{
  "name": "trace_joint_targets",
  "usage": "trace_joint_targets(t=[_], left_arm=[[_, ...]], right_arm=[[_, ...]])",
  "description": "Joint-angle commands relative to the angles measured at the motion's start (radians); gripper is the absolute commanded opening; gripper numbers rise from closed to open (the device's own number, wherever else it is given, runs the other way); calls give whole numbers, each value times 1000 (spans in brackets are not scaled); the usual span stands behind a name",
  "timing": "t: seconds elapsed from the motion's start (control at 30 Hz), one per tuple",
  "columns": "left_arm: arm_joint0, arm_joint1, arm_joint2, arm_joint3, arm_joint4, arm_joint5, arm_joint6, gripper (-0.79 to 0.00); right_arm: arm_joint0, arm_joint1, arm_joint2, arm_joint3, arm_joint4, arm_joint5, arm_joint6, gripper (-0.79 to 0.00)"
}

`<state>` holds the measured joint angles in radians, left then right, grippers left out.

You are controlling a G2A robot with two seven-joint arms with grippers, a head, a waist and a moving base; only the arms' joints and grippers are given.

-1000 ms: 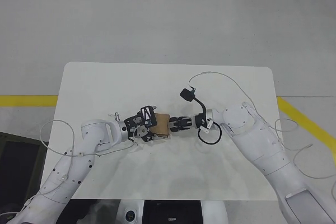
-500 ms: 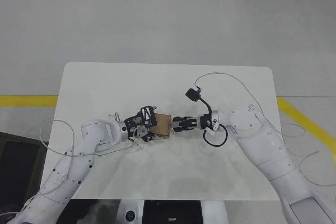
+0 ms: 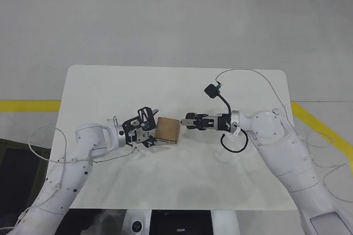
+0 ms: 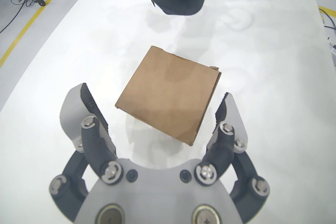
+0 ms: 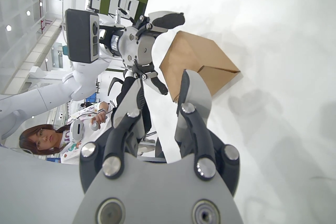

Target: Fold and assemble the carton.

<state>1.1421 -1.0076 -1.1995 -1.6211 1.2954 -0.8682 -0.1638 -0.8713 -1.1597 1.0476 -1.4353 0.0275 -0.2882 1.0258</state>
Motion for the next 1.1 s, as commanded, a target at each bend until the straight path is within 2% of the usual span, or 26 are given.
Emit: trace_joint_targets(t=[0.0,0.17,0.27,0.43,0.5,0.8,1.07], left_arm=[[12,6,-35,-7,-46,-21,-5,0],[33,20,-121,-40,-155,-28,-43,0],[33,26,-157,-54,-202,-13,-80,0],[-5,31,-189,-48,-252,14,-139,0],[-33,32,-195,-27,-281,23,-160,0],[-166,38,-220,61,-353,36,-248,0],[-237,48,-240,96,-421,21,-303,0]], right_arm=[[-10,4,17,-4,-3,-31,-15,0],[-28,10,54,20,24,-167,-62,0],[-21,12,73,42,12,-283,-96,0],[20,18,113,89,-97,-458,-173,0],[36,22,136,104,-165,-498,-214,0],[67,45,236,44,-461,-557,-348,0],[37,60,322,-38,-685,-569,-532,0]])
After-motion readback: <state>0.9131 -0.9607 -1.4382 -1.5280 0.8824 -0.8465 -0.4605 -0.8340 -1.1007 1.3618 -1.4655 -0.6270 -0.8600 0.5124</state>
